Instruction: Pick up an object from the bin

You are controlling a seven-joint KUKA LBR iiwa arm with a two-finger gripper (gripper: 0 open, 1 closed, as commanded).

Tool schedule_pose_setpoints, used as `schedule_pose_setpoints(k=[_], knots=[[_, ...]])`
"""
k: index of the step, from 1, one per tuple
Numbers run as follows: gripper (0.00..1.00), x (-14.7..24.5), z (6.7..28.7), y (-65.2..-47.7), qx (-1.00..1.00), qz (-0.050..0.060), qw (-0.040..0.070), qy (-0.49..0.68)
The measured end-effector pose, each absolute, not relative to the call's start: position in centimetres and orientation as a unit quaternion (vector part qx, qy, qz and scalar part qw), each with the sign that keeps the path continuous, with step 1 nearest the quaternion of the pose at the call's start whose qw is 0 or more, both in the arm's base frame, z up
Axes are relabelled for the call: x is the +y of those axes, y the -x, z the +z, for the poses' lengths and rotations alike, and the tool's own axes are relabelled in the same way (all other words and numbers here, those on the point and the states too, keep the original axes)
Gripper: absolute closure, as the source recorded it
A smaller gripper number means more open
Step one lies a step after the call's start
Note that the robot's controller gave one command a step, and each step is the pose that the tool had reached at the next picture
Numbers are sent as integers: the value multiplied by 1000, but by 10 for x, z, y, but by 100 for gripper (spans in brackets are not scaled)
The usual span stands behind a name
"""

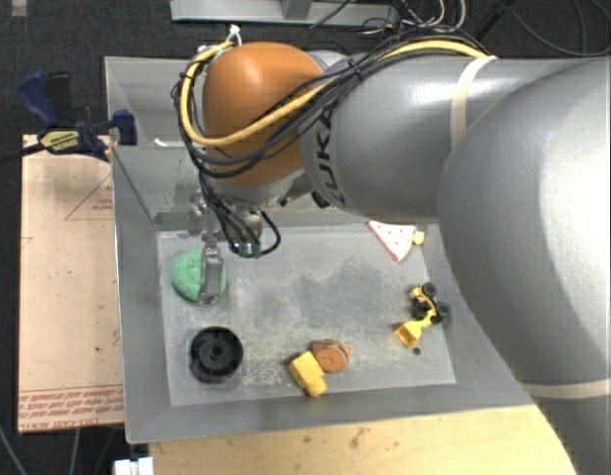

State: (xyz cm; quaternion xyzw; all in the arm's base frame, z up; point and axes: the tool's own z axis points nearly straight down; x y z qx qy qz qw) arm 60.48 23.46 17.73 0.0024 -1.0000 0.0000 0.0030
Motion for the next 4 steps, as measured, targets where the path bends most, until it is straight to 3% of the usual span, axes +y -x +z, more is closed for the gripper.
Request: schedule_pose_setpoints(k=[1, 2, 3, 4], knots=[[0, 233, 182, -606, -1000, -1, 0, -1], [0, 212, 133, -581, -1000, -2, -3, 13], [0, 203, 92, -568, -999, 0, 0, -35], [100, 208, 82, -566, -999, -4, 7, 42]])
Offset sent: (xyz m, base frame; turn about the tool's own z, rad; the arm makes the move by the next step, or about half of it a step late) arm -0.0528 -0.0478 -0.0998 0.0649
